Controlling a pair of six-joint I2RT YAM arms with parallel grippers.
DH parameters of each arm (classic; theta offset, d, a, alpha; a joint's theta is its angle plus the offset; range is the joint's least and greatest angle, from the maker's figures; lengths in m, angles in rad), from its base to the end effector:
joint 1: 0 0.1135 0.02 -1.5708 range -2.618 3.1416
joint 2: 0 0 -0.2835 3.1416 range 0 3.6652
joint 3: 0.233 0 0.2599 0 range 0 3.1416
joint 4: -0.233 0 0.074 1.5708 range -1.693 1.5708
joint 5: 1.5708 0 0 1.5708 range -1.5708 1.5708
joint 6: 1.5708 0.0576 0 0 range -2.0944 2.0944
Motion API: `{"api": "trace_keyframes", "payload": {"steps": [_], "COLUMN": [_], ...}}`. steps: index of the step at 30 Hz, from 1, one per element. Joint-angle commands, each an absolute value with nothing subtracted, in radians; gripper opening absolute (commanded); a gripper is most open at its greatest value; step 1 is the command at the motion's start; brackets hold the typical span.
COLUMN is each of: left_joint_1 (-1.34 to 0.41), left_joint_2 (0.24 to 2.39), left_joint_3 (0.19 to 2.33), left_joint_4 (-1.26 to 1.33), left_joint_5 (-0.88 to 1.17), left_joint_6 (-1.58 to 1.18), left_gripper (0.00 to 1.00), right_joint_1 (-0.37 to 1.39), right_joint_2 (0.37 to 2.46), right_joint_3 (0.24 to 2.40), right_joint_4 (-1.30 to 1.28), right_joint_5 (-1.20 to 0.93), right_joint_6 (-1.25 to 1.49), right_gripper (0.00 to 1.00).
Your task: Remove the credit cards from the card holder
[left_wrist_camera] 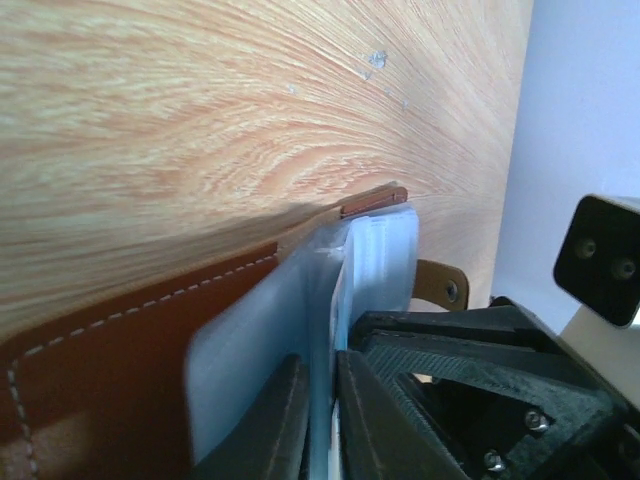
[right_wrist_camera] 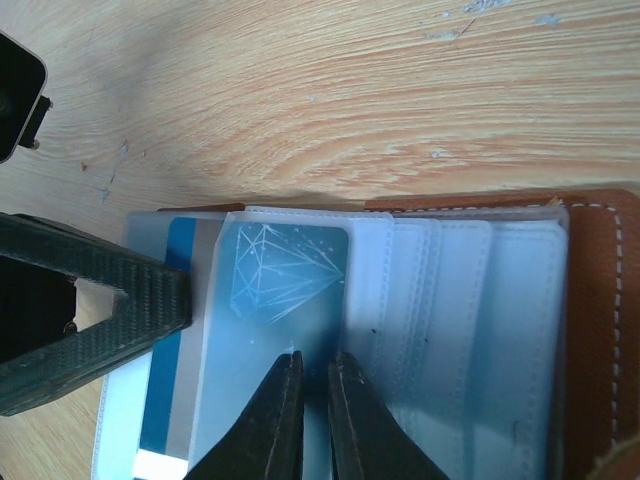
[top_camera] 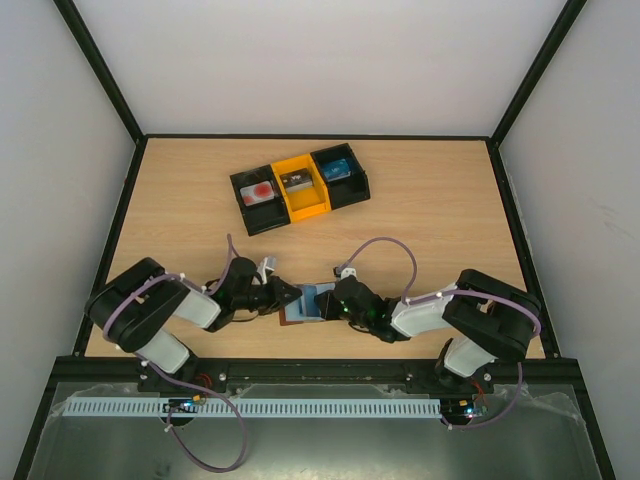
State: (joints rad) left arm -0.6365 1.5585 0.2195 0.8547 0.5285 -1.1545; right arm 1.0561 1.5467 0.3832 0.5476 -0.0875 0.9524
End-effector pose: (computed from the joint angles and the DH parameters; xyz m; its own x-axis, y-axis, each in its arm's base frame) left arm 0.1778 -0.1675 0.1070 -0.9491 -0.2806 -0.1432 0.0102 0.4267 -0.9044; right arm 0.1313 0.2424 0.1126 -0.9000 0.0575 -0.4321 -0.2913 0.6580 0.6944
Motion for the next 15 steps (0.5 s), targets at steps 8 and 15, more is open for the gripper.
{"api": "trace_keyframes", "payload": {"steps": [8,15], "left_joint_1": [-0.64,-0.617], "left_joint_2": [1.492,1.312], "left_joint_3": [0.221,0.234], "left_joint_4": [0.796,0.524], "left_joint_5": [0.477,0.385], "left_joint_6": [-1.142,-1.085], "left_gripper": [0.03,0.03], "right_joint_1": [1.058,1.058], "right_joint_2": [1.579,1.56], "right_joint_3": [0.326,0.336], "right_joint_4": [0.434,0.409], "right_joint_5": [-0.066,-0.051], "right_joint_6": [0.961,0.953], "right_gripper": [0.1,0.1]}}
